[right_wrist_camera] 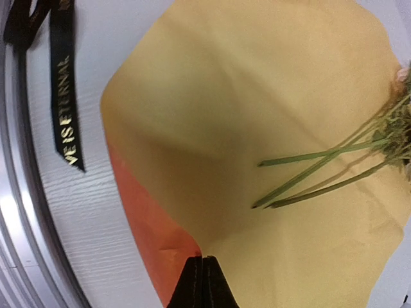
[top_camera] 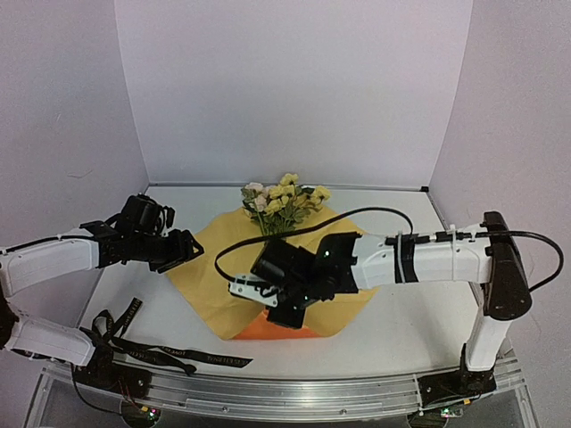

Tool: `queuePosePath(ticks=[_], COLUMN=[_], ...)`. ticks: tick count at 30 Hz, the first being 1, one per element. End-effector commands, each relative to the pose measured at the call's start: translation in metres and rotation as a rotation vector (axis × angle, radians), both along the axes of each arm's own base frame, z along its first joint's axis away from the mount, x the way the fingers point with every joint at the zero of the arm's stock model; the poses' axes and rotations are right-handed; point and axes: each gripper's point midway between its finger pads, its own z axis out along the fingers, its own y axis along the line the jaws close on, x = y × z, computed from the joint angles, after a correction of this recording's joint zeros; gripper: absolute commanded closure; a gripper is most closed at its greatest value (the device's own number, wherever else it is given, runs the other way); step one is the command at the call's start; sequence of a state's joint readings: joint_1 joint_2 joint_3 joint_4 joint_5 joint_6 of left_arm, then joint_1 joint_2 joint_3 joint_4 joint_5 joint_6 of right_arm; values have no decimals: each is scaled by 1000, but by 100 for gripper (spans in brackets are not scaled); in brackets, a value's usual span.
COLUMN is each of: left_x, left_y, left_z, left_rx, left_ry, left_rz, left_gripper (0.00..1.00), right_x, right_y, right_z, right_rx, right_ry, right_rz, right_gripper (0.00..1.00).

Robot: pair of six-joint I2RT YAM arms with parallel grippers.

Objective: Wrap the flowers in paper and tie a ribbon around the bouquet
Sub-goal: Fold the bottom corner of the flattened wrapping paper at the center of the board.

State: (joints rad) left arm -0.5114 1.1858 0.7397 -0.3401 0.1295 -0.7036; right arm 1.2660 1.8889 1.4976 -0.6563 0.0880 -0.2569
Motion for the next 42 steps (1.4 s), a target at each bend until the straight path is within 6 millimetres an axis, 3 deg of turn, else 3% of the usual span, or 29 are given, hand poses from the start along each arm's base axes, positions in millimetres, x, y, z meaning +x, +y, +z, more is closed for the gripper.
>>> queuePosePath(ticks=[1,9,18,27,30,37,39,42], left_x=[13,23,34,37,33,18,14,13], left_y=[-6,-22,-45,-72,-83,-99,-101,-101], left_z=[30,32,26,11,0,-45,-57,-69], left_rx=[-23,-42,-66,-57,-63,-42,-36,-27], left_ry=[-85,-96,-74,-34,-6,98,124,147], left_rz=[-22,-82,-161,-253,-283,-314,-312,-304], left_gripper=[32,35,38,42,45,54,56,58], right_x=[57,162,256,294,295,295,296,295], right_y=[15,41,34,10,9,7,6,4], right_z=[25,30,13,-2,-7,-18,-18,-10], right_rx=[12,27,39,0,2,-4,-4,10], right_ry=[-94,-206,-288,-347,-337,-324,-326,-329], right_rz=[4,-44,-173,-259,-267,-293,-301,-324], right_gripper=[100,100,100,100,100,99,91,67])
